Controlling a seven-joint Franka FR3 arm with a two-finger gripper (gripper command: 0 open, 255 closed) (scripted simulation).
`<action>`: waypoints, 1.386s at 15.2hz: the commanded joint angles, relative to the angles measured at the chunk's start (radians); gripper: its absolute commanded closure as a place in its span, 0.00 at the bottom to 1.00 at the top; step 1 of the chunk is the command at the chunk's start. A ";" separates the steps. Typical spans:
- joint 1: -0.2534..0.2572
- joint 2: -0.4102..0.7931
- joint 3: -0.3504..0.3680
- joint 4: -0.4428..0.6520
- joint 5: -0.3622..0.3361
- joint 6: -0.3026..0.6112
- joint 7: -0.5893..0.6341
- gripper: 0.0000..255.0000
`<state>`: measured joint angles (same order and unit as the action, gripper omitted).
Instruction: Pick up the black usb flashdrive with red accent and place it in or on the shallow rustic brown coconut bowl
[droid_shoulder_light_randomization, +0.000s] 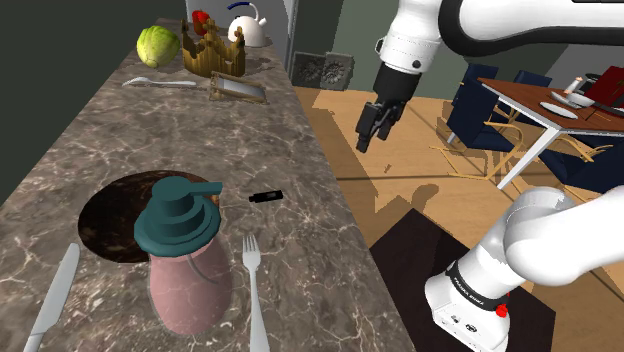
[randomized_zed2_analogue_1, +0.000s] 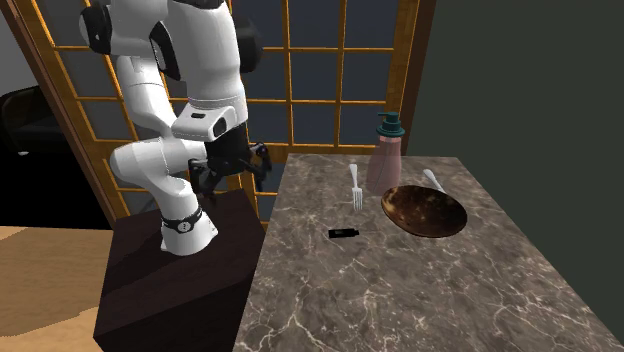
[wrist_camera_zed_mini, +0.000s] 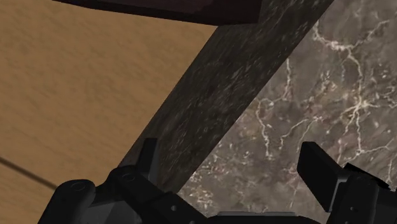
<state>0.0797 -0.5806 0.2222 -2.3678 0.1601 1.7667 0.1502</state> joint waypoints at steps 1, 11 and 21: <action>0.009 0.054 0.035 0.025 0.005 0.033 0.028 0.00; 0.042 0.373 0.221 0.217 -0.054 0.169 0.220 0.00; 0.083 0.618 0.304 0.348 -0.183 0.256 0.369 0.00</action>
<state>0.1603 0.0326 0.5243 -2.0130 -0.0193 2.0109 0.5141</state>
